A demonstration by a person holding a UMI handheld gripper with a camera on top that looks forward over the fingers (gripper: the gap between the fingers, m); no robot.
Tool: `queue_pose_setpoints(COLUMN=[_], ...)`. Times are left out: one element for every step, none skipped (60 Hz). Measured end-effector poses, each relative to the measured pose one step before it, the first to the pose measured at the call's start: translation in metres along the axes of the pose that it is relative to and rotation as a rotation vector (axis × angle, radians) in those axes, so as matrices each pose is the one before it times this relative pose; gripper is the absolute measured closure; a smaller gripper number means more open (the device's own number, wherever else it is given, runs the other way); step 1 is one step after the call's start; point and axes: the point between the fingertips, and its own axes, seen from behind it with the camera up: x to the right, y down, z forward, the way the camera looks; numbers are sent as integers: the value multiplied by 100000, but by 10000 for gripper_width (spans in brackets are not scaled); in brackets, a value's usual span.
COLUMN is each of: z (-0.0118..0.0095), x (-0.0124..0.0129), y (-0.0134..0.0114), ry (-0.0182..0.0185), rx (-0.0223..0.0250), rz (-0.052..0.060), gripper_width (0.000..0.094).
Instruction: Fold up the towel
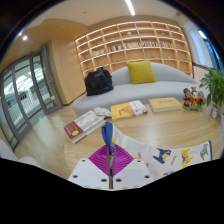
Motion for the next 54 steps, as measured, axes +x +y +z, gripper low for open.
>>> queue_pose_setpoints(z=[-808, -850, -759, -770, -756, -684, -594, -594, -514, -740, 39, -343, -269, -228, -200, -163, -45, -30, -57, 7, 98, 80, 100, 292, 130, 180, 1096, -380, 29, 78, 94, 46, 18, -62, -131, 34, -295, -266, -359, -490, -487, -535, -535, -544, -561, -843, -365, -533, -592, -631, -646, -846, -672, -608], x=[-501, -367, -424, -149, -22, 107, 304, 448, 588, 937, 517, 895, 1020, 1103, 1165, 1217, 1319, 1373, 1755, 1025, 1324, 1271, 1256, 2043, 1272, 1254, 2015, 809, 1054, 1119, 1018, 1126, 1136, 1124, 1055, 954, 918, 903, 627, 405, 414, 336, 285, 234, 172, -38, 367, 124, 92, 47, 24, -180, -36, -88], y=[-1091, -1053, -1071, -1069, -1037, -1013, -946, -873, -814, -892, -520, -420, -285, -202, -60, 29, 101, 236, 392, 224, 549, 619, 659, 1045, 725, 767, 1139, 528, 822, 649, 514, 433, 321, 338, 318, 153, 156, 83, -161, -306, -224, -218, -251, -256, -287, -528, -75, -197, -166, -179, -181, -281, -198, -290], ry=[-2075, -1939, -1245, -1387, -1119, -804, -376, -23, 331, -6, 1491, 1171, 1284, 1389, 1494, 1662, 1867, 2060, 1890, 2635, 2272, 2102, 1812, 1318, 1712, 1686, 1469, 1976, 1829, 1773, 1597, 1801, 1880, 2030, 2039, 1882, 1505, 1061, 820, 580, 69, -145, -231, -282, -310, 27, -557, -380, -317, -297, -311, -199, -250, -167], rx=[2107, 2072, 1688, 1939, 1870, 1807, 1695, 1571, 1474, 1597, 648, 628, 448, 307, 87, -78, -209, -427, -567, -1488, -1384, -1352, -1311, -1051, -1396, -1542, -1109, -2294, -1764, -1581, -1059, -796, -972, -671, -706, -655, 121, 736, 766, 615, 779, 707, 710, 737, 728, 361, 1009, 672, 571, 560, 571, 504, 589, 335], rz=[1175, 1012, 997, 1008, 862, 680, 400, 286, 306, 552, 37, 0, 47, 57, -37, -185, -277, -325, -213, -176, -8, 288, 436, 96, 216, 15, -315, 140, -180, -162, -61, 12, -148, -202, -310, -307, -65, -23, 88, 139, -18, -63, -59, -159, -336, -523, -729, -774, -853, -913, -871, -809, -778, -722], gripper_width=[913, 913, 912, 911, 910, 911, 911, 911, 910, 911, 911, 910, 910, 910, 910, 911, 911, 911, 910, 910, 909, 909, 908, 897, 881, 854, 814, 750, 666, 563, 463, 371, 289, 227, 179, 145, 116, 100, 88, 88, 86, 89, 86, 87, 87, 88, 86, 86, 86, 86, 88, 86, 86, 88])
